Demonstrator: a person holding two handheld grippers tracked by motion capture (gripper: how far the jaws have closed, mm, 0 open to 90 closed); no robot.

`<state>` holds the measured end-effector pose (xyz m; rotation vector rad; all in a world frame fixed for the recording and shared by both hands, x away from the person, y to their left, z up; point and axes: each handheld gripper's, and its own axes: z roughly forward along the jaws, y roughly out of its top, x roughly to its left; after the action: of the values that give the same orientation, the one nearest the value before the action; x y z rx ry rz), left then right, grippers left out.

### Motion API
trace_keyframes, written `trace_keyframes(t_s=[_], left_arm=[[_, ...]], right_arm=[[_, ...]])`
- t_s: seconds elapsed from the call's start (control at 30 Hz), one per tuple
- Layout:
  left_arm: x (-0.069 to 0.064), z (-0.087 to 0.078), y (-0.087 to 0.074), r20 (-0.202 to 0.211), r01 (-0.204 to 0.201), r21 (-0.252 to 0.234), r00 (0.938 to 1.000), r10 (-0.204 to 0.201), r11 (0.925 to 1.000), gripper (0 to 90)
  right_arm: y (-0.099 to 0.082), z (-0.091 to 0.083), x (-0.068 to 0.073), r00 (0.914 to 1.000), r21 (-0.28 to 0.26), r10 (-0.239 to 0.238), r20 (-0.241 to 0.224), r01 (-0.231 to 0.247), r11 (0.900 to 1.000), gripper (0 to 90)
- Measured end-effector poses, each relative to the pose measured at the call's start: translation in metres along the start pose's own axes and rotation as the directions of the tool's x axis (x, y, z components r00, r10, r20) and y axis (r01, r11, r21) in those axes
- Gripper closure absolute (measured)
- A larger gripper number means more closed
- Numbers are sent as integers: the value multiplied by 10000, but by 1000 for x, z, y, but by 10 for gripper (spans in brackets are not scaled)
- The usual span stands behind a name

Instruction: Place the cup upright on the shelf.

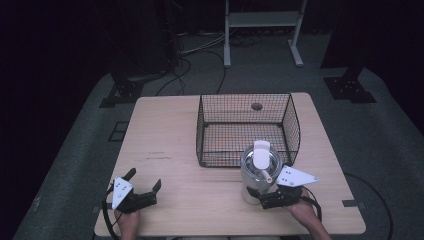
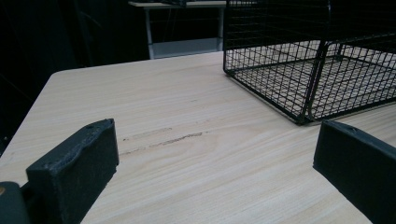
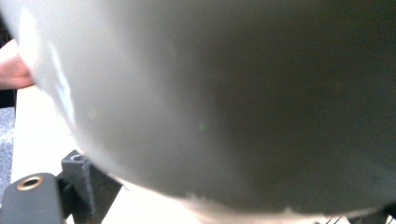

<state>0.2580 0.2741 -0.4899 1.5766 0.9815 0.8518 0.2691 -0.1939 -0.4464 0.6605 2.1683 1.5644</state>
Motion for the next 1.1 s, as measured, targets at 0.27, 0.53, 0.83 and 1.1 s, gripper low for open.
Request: trace_keyframes(t_s=[0.27,0.53,0.83,1.1], left_arm=[[0,0,0,10,14,-17,10000,-14,10000,0],[0,0,0,6,45,-71,10000,-45,10000,0],[1,0,0,24,50,-54,10000,-50,10000,0],[1,0,0,40,43,-74,10000,-42,10000,0]], right_arm=[[22,-8,-8,9997,-265,90,-245,-97,9996,96],[44,-10,-11,9987,-394,-7,-501,-13,9992,96],[68,-9,-17,9971,-538,-72,-758,31,9985,95],[92,-4,-20,9939,-537,-219,-1085,161,9984,95]])
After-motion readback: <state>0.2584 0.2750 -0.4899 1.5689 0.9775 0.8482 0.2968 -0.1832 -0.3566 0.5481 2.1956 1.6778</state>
